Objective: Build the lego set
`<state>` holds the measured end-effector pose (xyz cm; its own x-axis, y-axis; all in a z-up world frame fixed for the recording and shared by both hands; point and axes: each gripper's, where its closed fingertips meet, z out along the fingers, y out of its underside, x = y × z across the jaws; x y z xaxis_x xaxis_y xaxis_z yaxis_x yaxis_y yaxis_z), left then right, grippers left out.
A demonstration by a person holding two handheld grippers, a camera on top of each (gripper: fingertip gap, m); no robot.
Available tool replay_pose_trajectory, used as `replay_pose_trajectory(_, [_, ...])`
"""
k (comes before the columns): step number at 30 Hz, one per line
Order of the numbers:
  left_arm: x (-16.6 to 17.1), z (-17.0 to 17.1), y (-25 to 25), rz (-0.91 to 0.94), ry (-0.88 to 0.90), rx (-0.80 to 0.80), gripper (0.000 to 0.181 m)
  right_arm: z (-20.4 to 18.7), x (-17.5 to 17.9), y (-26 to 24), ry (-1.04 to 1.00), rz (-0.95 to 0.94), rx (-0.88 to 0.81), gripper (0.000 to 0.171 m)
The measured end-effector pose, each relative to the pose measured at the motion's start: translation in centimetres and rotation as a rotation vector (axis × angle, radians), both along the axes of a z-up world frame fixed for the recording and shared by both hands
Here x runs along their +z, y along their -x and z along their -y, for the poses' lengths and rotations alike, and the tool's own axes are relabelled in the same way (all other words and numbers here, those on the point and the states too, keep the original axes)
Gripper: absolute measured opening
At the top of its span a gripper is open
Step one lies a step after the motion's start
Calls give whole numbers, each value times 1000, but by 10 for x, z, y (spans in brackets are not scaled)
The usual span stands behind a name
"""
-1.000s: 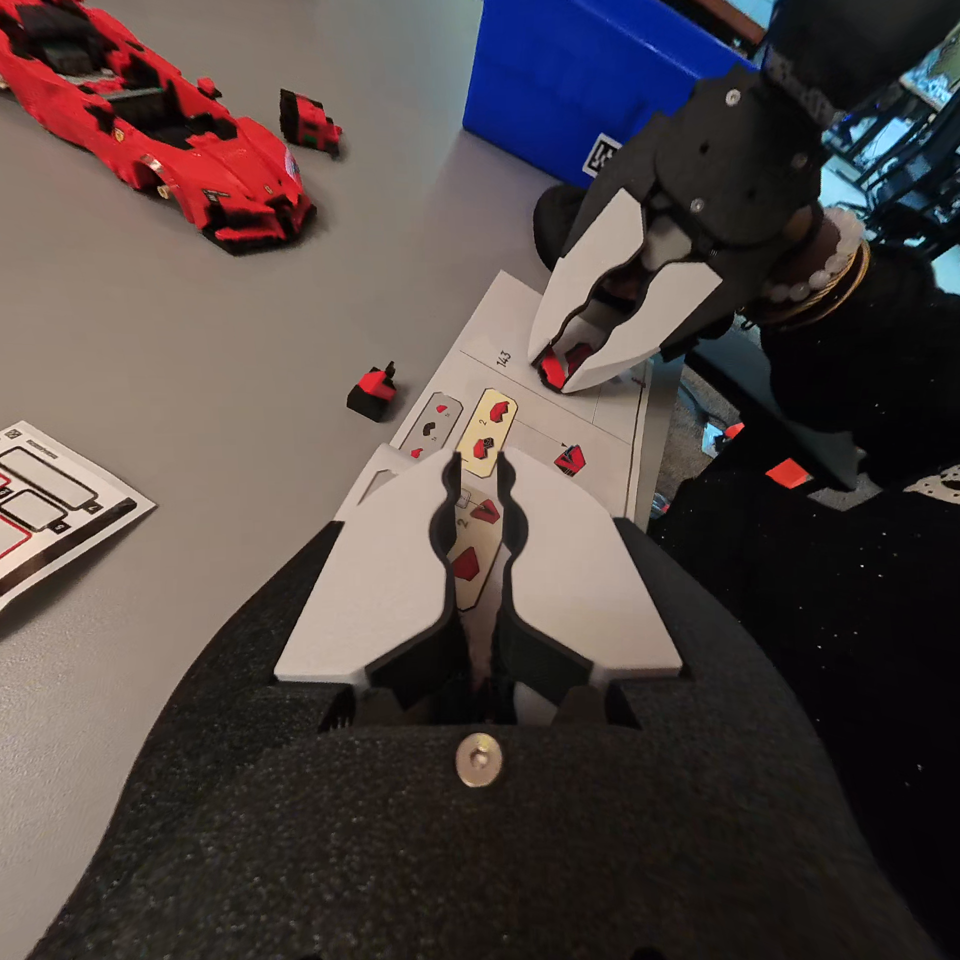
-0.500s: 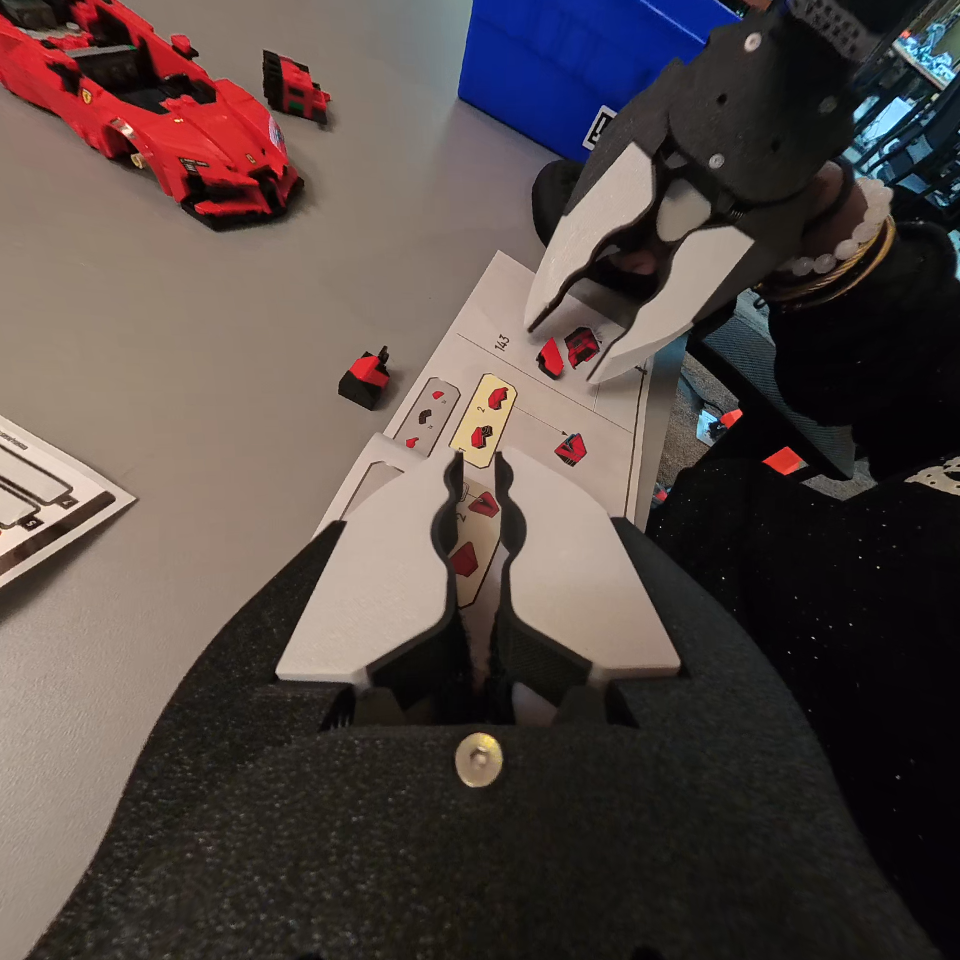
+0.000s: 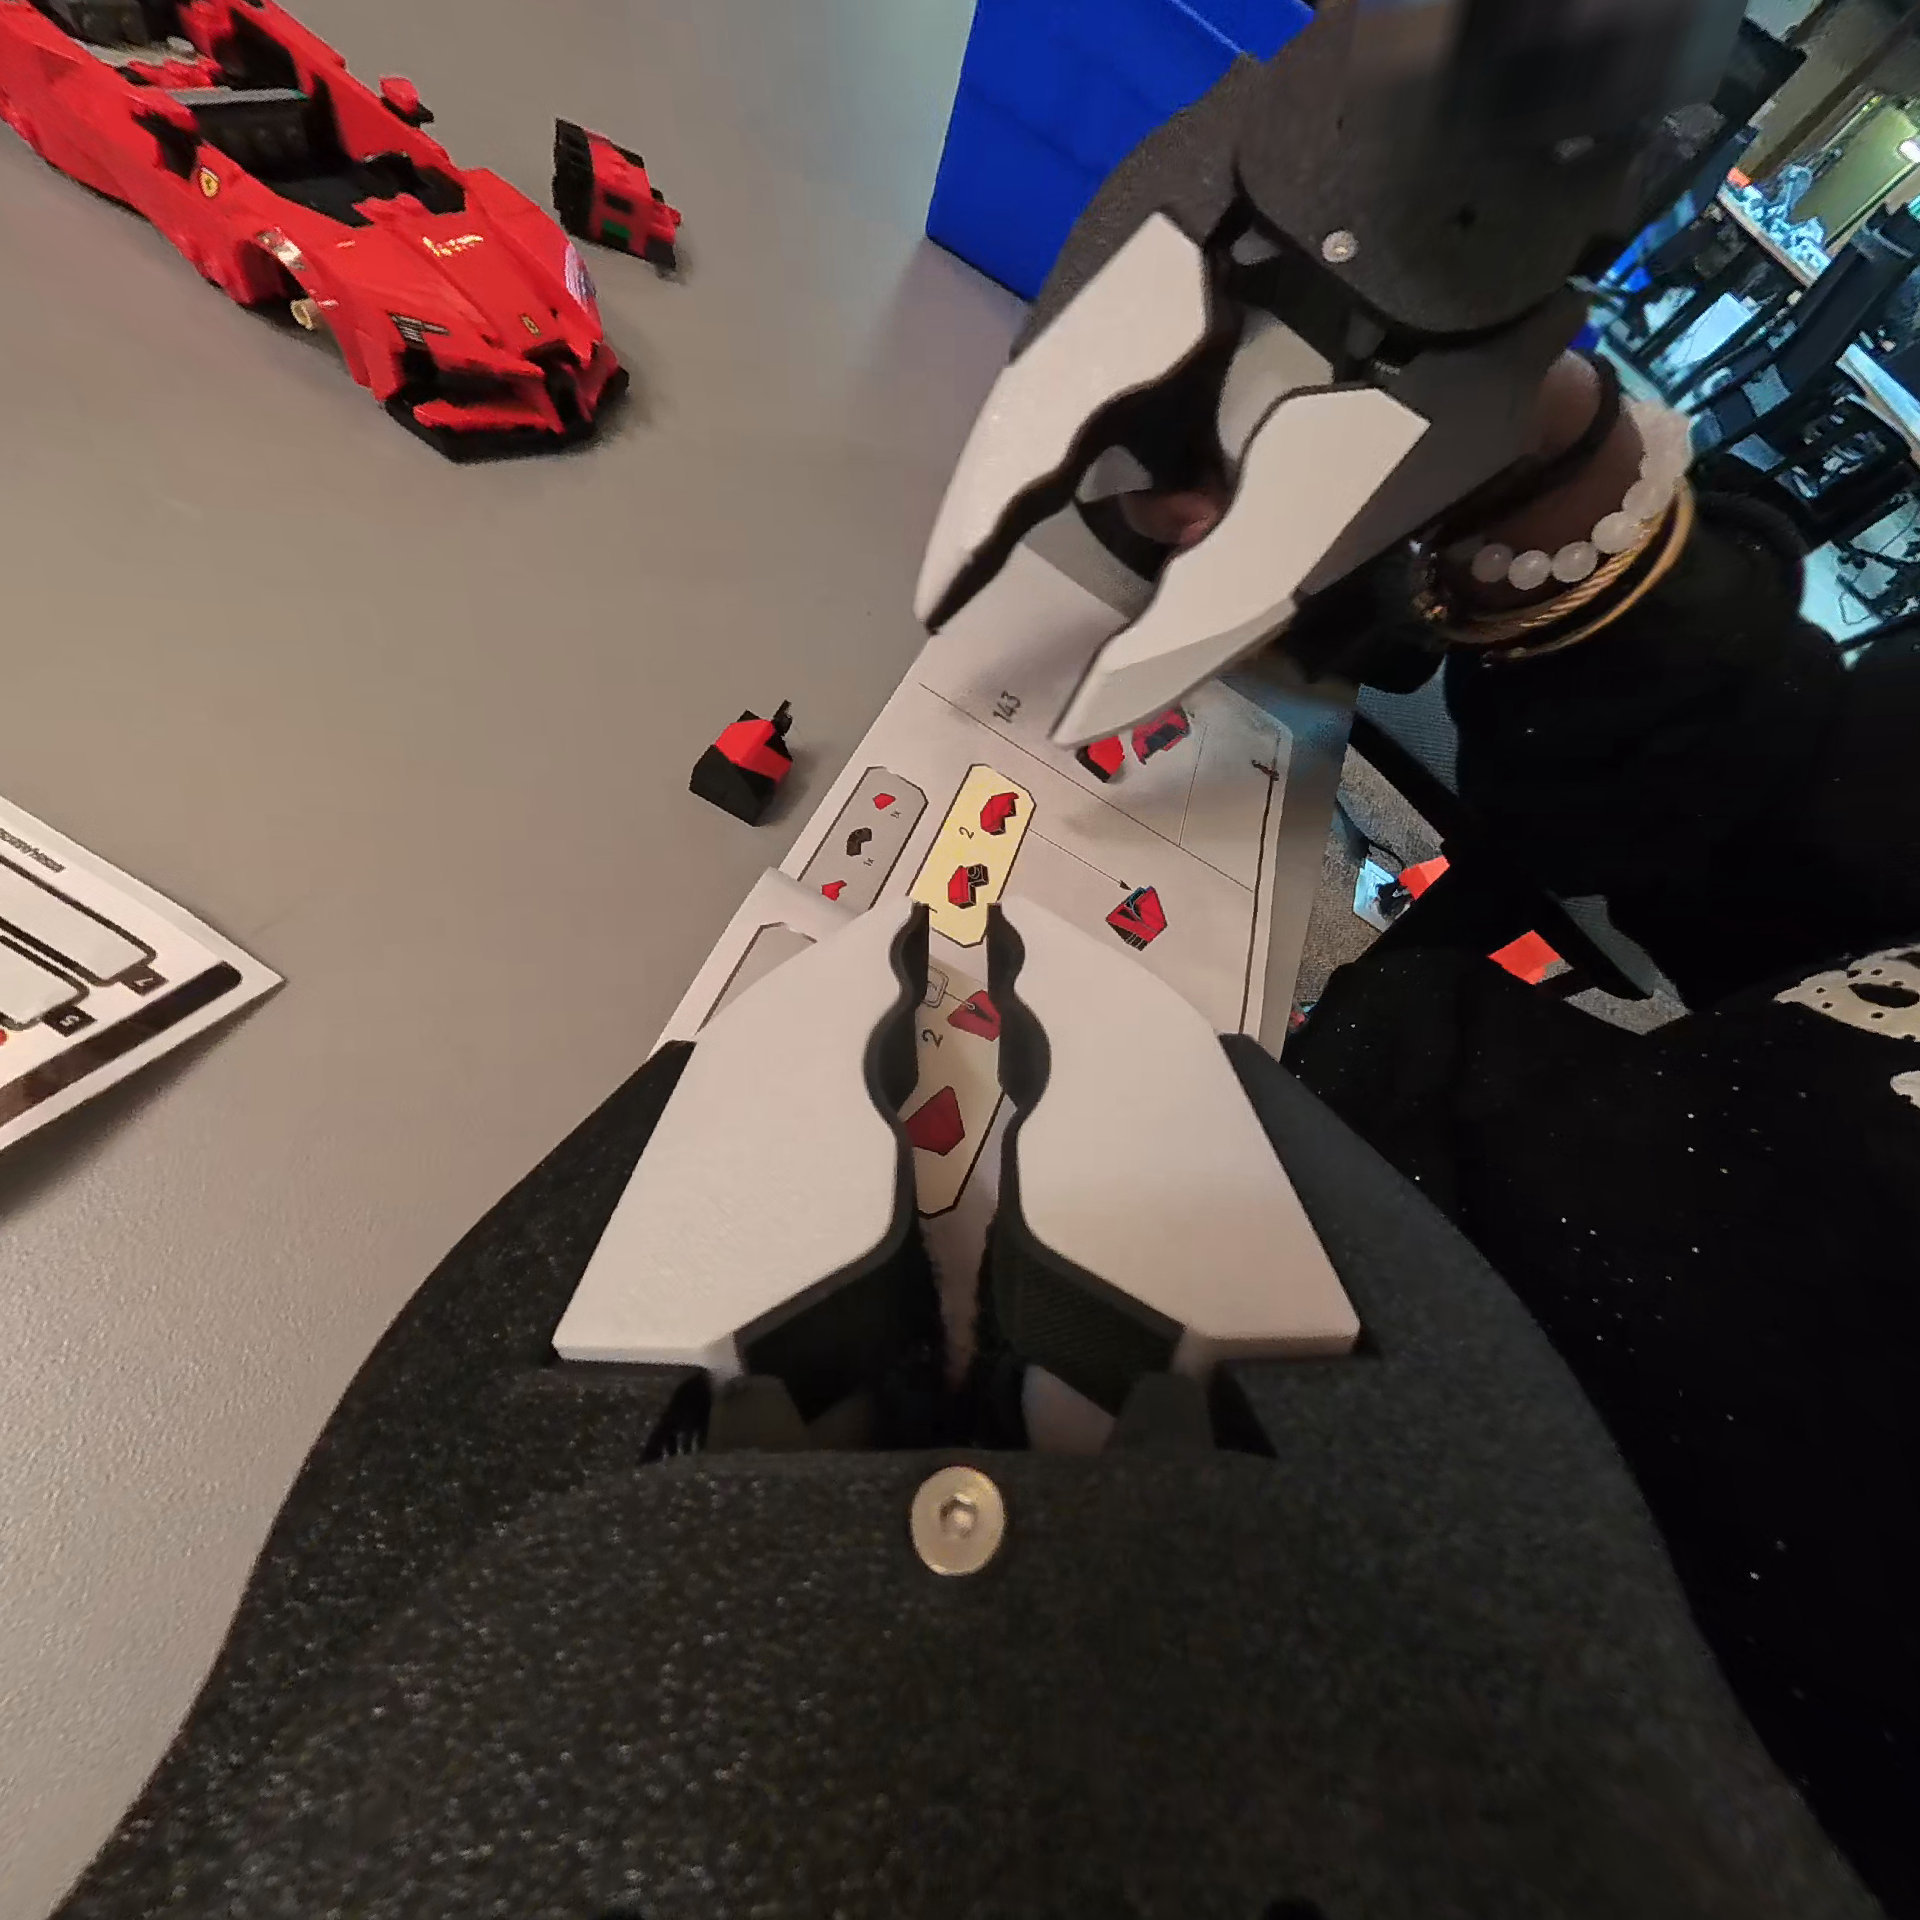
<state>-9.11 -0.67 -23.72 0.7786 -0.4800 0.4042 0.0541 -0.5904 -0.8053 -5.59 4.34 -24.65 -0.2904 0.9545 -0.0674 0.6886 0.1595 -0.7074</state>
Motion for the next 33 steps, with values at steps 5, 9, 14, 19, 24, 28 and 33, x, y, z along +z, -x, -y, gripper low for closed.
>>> replay_pose_trajectory(5, [1, 0, 0, 5, -6, -3, 11, -9, -7, 31, 9, 20, 26, 30])
replay_pose_trajectory(9, [1, 1, -1, 6, -7, -9, 11, -10, -19, 40, -8, 79, 101, 32])
replay_pose_trajectory(14, [2, 1, -1, 7, -13, -11, 13, -8, -27, 49, -22, 82, 146, 24])
replay_pose_trajectory(19, [3, 1, -1, 5, -22, -9, 15, -7, -24, 51, -27, 61, 162, 17])
replay_pose_trajectory(24, [5, 2, -1, 2, -45, -11, 20, -1, -5, 39, 4, 15, 169, 17])
replay_pose_trajectory(28, [9, 5, -6, -26, -88, -39, 25, 14, 5, 16, 26, 16, 227, 17])
replay_pose_trajectory(33, [8, 6, -12, -143, -90, -87, 27, 22, -5, -8, -13, 50, 305, 17])
